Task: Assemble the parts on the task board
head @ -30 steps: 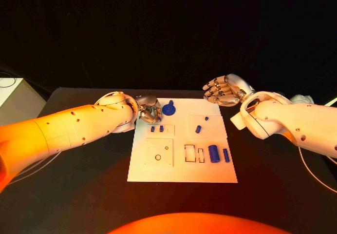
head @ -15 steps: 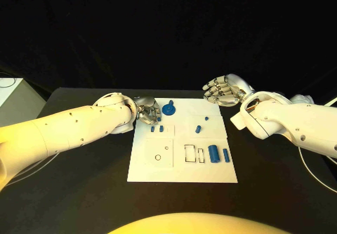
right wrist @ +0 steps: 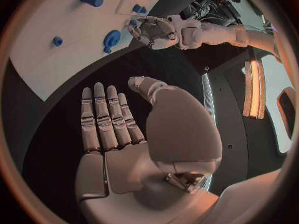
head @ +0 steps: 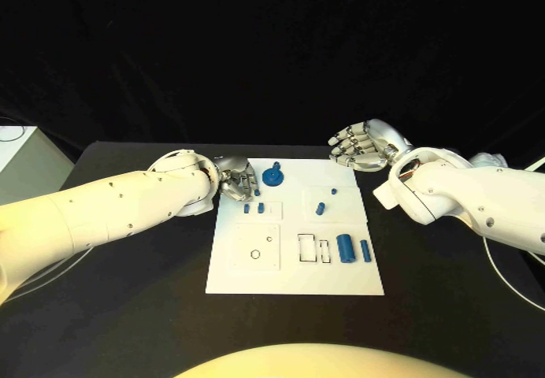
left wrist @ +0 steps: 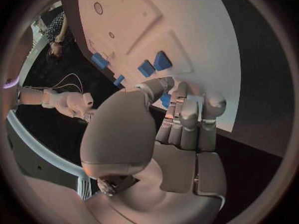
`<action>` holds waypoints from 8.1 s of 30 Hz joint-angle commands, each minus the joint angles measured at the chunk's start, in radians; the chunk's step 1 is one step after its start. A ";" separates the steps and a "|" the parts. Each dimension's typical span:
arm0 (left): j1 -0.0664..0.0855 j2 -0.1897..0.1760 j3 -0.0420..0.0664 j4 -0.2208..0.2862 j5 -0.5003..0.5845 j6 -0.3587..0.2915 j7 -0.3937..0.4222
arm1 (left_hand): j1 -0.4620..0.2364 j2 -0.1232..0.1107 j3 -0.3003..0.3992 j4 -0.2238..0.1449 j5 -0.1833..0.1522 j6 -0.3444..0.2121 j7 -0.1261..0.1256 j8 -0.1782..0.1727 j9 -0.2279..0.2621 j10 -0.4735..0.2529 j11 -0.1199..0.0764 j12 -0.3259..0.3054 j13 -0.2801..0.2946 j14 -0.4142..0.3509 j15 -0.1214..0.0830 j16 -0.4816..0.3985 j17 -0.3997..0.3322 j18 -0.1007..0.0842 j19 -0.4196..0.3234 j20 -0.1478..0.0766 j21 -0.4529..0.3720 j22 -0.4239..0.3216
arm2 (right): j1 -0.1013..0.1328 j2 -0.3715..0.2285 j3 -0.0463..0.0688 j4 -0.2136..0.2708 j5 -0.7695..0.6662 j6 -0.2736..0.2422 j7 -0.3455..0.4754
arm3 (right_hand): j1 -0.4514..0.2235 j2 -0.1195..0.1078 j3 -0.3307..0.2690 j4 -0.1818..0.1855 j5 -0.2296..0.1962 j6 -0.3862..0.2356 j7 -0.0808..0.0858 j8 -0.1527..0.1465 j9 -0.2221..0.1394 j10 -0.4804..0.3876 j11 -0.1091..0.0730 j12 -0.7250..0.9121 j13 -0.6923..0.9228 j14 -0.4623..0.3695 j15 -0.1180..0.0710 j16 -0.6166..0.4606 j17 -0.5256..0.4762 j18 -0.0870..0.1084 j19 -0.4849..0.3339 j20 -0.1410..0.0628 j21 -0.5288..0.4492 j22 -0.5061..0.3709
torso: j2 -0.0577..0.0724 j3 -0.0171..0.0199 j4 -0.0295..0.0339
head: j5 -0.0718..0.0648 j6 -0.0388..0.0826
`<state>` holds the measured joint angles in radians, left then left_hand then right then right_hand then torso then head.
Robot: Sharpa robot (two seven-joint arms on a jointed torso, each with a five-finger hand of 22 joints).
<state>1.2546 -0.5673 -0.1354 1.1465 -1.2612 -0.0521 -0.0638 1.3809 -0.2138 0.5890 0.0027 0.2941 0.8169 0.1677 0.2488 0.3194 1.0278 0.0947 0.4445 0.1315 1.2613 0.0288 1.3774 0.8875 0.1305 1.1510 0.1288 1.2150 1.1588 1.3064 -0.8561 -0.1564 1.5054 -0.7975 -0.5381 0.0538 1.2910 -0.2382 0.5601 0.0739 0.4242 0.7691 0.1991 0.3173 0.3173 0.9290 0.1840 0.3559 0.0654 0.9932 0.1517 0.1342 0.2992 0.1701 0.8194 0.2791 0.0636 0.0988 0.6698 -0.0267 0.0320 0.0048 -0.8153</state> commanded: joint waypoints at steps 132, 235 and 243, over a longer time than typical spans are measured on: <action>-0.036 -0.391 0.084 0.380 1.105 -0.077 0.531 | 0.017 0.039 -0.023 -0.013 -0.023 0.036 0.025 0.060 0.030 -0.093 0.029 0.054 0.056 -0.217 0.020 -0.179 -0.361 0.055 -0.218 0.016 -0.273 -0.267 | -0.080 0.081 0.007 -0.093 -0.812 0.139 -0.303 | 0.072 0.076 0.072 -0.127 -0.280 0.350 -0.082 -0.033 0.027 0.366 -0.137 -0.243 0.071 0.535 -0.185 1.266 1.036 -0.026 0.448 -0.213 0.891 0.737 | -0.002 0.0029 -0.0043 | -0.064 0.027; -0.036 -0.342 0.084 0.339 1.120 -0.072 0.529 | 0.010 0.036 -0.003 -0.023 -0.017 0.030 0.025 0.056 0.026 -0.095 0.030 0.053 0.055 -0.218 0.021 -0.183 -0.365 0.054 -0.219 0.016 -0.262 -0.257 | -0.197 0.256 -0.025 0.077 -0.902 0.171 -0.296 | 0.071 0.075 0.086 -0.139 -0.277 0.344 -0.078 -0.035 0.035 0.369 -0.135 -0.251 0.075 0.537 -0.184 1.275 1.044 -0.027 0.448 -0.213 0.901 0.749 | -0.007 -0.0004 -0.0059 | 0.067 -0.034; -0.036 -0.342 0.084 0.337 1.120 -0.073 0.528 | 0.010 0.036 -0.003 -0.023 -0.017 0.030 0.025 0.056 0.026 -0.095 0.030 0.053 0.055 -0.218 0.021 -0.183 -0.365 0.054 -0.219 0.016 -0.262 -0.257 | -0.198 0.252 -0.026 0.087 -0.901 0.169 -0.292 | 0.071 0.075 0.086 -0.139 -0.277 0.344 -0.078 -0.035 0.035 0.369 -0.135 -0.251 0.075 0.537 -0.184 1.275 1.044 -0.027 0.448 -0.213 0.901 0.749 | -0.007 0.0016 -0.0071 | 0.071 -0.036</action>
<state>1.2196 -0.9109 -0.0527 1.4826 -0.1475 -0.1309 0.4552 1.3906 -0.1754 0.5796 -0.0206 0.2733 0.8508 0.1942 0.3060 0.3466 0.9346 0.1198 0.4956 0.1875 1.0489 0.0484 1.2002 0.5239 0.1697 0.9326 0.1466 0.9478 0.9010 1.1123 -0.6039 -0.1798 1.5890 -1.6926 -0.3842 -0.2486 1.3620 -0.1716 0.6404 -0.0647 0.1445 1.1094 0.1190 0.2789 0.3516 1.2490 0.0888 0.1015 0.1085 1.4667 -0.0251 1.4045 1.3075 0.1544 1.2680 0.0699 0.9583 0.8465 0.6624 -0.0260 0.0258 0.0744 -0.8511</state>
